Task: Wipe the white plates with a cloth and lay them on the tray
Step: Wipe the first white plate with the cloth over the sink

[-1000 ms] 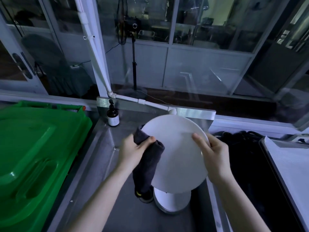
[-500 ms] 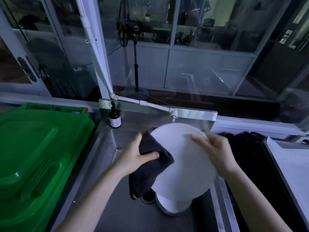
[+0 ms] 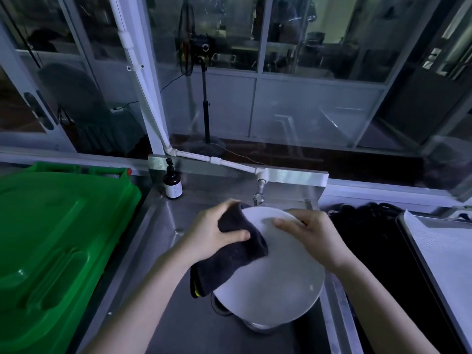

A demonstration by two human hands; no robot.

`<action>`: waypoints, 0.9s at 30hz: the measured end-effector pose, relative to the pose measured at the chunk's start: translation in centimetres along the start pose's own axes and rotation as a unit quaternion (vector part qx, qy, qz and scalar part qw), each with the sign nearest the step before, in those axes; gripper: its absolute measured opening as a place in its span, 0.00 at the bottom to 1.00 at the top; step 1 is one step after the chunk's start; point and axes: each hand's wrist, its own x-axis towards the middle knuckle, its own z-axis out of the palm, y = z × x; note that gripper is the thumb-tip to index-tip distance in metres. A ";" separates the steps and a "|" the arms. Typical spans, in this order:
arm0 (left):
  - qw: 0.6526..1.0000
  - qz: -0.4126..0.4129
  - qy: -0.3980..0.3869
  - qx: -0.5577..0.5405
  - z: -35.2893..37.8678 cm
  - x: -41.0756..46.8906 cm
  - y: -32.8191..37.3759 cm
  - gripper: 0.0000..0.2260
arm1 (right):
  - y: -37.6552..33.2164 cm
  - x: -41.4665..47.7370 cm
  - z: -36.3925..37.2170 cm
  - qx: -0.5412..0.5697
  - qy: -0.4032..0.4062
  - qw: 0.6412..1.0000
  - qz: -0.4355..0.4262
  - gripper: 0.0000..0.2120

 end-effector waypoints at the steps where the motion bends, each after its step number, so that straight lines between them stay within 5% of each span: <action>1: 0.998 -0.003 0.047 -0.051 0.1 -0.1 -0.3 0.19 | 0.2 -0.1 -0.1 0.035 0.040 0.999 0.012 0.12; 3: 0.976 -0.047 0.164 -0.137 1.1 -0.4 -1.0 0.16 | 0.8 -0.5 0.6 0.138 0.147 0.978 0.056 0.16; 7: 0.901 -0.213 0.294 -0.239 5.4 -1.1 -2.4 0.11 | 2.1 -1.5 5.5 0.293 0.348 0.870 0.189 0.14; 10: 0.887 -0.226 0.308 -0.260 5.9 -1.6 -3.6 0.08 | 2.8 -2.0 6.2 0.264 0.284 0.906 0.170 0.11; 14: 0.940 -0.133 0.274 -0.156 2.7 -1.5 -3.5 0.08 | 3.4 -0.9 1.7 0.235 0.086 0.962 0.110 0.16; 16: 0.969 -0.082 0.206 -0.109 1.0 -1.2 -2.5 0.10 | 2.8 0.2 -0.4 0.180 0.004 0.981 0.076 0.22; 19: 0.996 -0.019 0.072 -0.048 -0.4 -0.6 -1.1 0.18 | 1.7 1.0 -0.2 0.078 -0.065 0.994 0.036 0.12; 23: 0.997 -0.024 0.039 -0.060 0.1 -0.9 -1.2 0.19 | 1.8 0.6 0.9 0.006 -0.013 0.999 0.038 0.15; 27: 0.965 -0.107 0.172 -0.168 2.1 -2.3 -2.9 0.18 | 2.9 -0.4 1.2 0.235 0.164 0.948 0.136 0.14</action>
